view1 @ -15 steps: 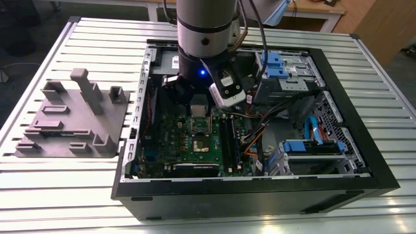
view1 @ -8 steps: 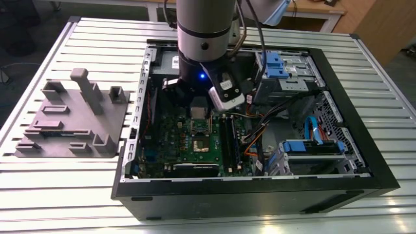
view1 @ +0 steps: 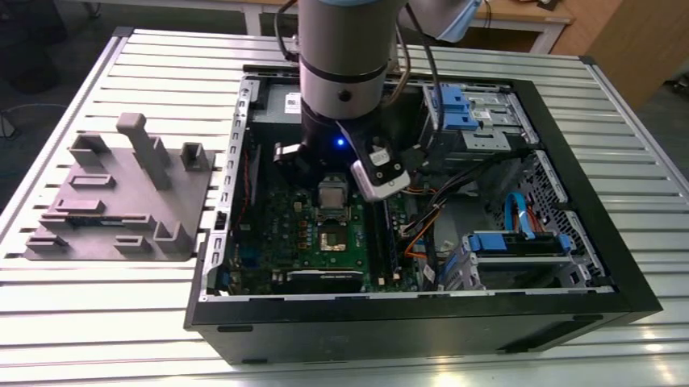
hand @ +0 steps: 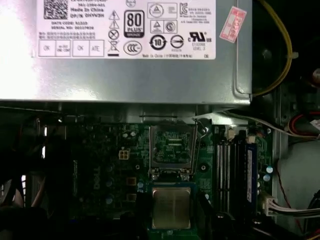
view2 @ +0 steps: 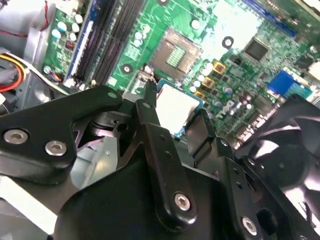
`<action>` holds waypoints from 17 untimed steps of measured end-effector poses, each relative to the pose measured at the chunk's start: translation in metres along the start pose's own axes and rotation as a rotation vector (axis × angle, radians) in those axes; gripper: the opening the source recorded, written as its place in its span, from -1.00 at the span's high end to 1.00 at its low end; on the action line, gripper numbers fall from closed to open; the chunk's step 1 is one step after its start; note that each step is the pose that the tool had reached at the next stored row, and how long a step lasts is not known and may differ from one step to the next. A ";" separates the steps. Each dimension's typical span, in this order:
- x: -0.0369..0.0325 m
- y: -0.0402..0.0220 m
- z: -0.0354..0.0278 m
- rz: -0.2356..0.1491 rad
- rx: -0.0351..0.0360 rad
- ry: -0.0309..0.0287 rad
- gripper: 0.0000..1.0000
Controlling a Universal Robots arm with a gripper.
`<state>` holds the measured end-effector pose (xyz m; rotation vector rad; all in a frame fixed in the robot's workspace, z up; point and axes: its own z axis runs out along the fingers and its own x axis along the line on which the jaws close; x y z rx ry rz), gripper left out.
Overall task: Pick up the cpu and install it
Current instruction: 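Place the cpu into insertion slot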
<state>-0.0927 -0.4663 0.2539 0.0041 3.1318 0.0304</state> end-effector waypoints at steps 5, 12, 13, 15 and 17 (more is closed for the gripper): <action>-0.0017 -0.0026 0.0085 0.000 0.0004 0.0002 0.06; -0.0017 -0.0161 0.0185 0.000 0.0003 0.0000 0.06; -0.0019 -0.0175 0.0201 0.000 0.0002 0.0000 0.06; -0.0041 -0.0181 0.0237 0.000 0.0002 -0.0001 0.06; -0.0059 -0.0183 0.0275 0.000 0.0003 0.0000 0.06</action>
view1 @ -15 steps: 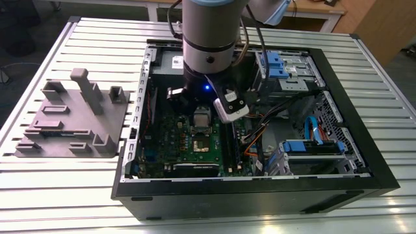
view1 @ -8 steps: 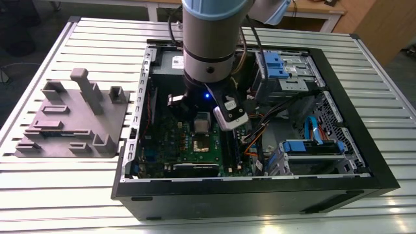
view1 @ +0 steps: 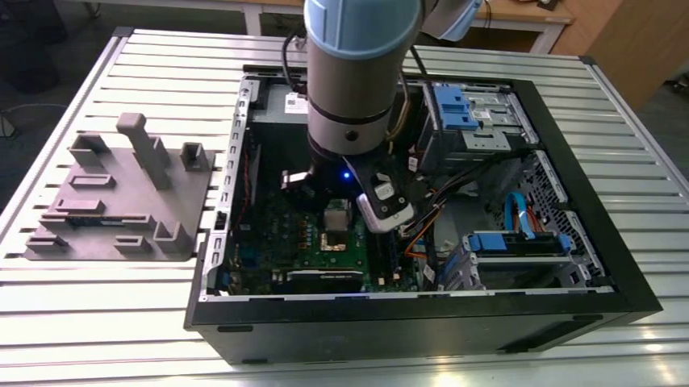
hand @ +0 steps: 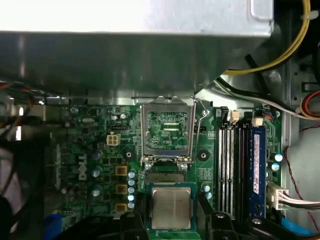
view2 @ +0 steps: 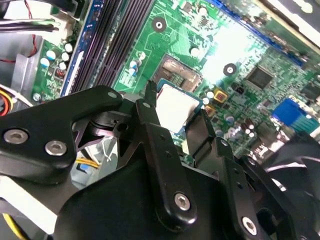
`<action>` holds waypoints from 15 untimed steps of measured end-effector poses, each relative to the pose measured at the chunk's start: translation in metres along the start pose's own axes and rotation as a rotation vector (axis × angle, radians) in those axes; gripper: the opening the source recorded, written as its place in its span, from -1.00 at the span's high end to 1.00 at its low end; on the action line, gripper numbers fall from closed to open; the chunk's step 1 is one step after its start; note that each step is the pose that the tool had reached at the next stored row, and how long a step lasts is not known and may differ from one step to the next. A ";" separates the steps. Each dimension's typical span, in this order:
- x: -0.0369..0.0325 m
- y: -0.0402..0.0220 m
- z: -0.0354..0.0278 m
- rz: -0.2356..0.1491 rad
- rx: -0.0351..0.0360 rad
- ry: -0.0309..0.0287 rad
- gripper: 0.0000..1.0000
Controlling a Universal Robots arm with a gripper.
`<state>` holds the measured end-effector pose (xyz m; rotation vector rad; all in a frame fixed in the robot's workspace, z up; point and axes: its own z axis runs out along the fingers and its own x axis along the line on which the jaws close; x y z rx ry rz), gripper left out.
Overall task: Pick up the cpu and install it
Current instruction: 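Place the cpu into insertion slot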
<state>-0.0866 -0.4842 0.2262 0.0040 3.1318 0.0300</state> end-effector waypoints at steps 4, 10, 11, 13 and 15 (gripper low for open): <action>0.0000 -0.0016 0.0071 0.000 0.0001 0.0000 0.06; 0.0001 -0.0026 0.0127 0.000 0.0022 0.0000 0.06; 0.0001 -0.0029 0.0132 0.000 0.0033 0.0000 0.06; 0.0000 -0.0029 0.0146 0.000 0.0112 -0.0001 0.06; 0.0000 -0.0030 0.0163 0.000 0.0176 0.0000 0.06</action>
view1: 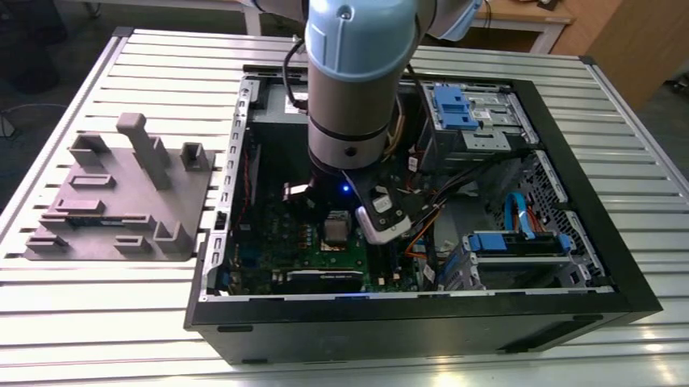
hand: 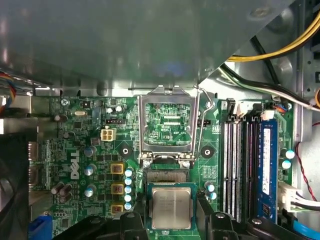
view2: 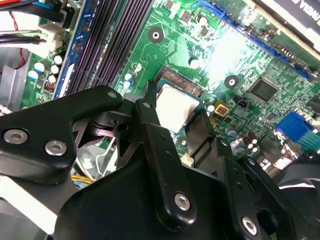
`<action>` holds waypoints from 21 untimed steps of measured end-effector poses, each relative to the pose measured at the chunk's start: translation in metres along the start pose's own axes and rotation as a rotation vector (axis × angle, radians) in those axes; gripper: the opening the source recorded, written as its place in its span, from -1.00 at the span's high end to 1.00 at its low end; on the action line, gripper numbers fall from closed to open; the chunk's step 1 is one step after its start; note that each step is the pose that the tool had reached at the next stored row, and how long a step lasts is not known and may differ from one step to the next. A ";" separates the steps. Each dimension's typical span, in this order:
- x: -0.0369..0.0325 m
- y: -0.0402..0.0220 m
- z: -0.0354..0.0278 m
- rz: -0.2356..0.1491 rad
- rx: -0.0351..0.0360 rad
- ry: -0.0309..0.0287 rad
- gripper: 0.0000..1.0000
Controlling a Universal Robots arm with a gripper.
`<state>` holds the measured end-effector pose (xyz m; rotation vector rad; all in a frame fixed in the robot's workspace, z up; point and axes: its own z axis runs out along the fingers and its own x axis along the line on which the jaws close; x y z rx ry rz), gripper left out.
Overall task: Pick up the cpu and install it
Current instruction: 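Place the cpu into insertion slot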
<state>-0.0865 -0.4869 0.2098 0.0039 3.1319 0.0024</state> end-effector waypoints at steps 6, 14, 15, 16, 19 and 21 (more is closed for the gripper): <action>0.0002 -0.0001 0.0062 0.000 0.0000 0.0000 0.06; 0.0021 0.0000 0.0108 -0.004 0.0000 0.0000 0.06; 0.0023 -0.0001 0.0120 -0.004 0.0001 0.0001 0.06; 0.0025 -0.0001 0.0134 -0.004 0.0000 0.0000 0.06; 0.0029 -0.0001 0.0173 -0.005 0.0000 0.0001 0.06; 0.0031 -0.0001 0.0200 -0.005 0.0001 0.0001 0.06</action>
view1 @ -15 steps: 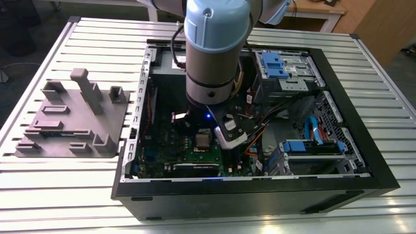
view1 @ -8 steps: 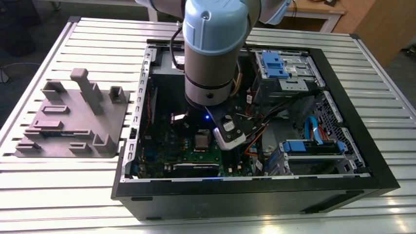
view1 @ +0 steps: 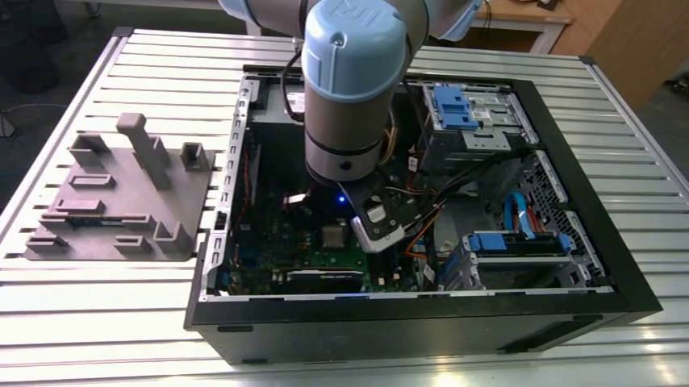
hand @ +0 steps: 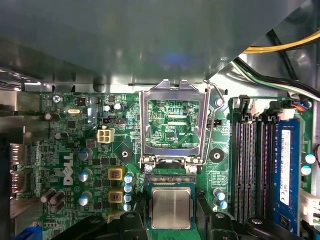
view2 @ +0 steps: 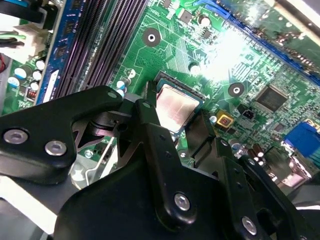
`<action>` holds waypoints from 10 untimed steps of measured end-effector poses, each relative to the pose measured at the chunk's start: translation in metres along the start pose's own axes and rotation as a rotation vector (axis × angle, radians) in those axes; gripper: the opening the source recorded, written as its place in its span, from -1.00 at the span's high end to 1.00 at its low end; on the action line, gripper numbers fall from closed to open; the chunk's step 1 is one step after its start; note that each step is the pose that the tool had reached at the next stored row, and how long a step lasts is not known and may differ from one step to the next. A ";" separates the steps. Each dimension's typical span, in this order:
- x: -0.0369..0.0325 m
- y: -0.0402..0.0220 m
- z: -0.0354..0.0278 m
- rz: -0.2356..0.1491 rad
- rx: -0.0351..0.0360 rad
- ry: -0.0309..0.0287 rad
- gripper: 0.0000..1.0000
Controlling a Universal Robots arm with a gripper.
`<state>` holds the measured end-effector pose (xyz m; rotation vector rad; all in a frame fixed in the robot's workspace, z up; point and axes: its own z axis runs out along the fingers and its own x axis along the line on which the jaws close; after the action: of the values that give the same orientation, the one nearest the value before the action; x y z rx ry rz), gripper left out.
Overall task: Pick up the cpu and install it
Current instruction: 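Place the cpu into insertion slot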
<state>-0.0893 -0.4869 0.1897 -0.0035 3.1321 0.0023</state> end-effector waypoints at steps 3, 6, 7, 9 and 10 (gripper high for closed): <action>0.0002 -0.0002 0.0018 0.000 0.0009 0.0005 0.06; 0.0002 0.0000 0.0026 0.000 0.0002 0.0001 0.06; 0.0002 0.0000 0.0027 0.000 0.0003 0.0002 0.06; 0.0002 -0.0001 0.0029 0.000 0.0005 0.0003 0.06; 0.0001 0.0000 0.0033 0.000 0.0001 -0.0001 0.06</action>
<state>-0.0894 -0.4869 0.1865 -0.0036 3.1320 0.0022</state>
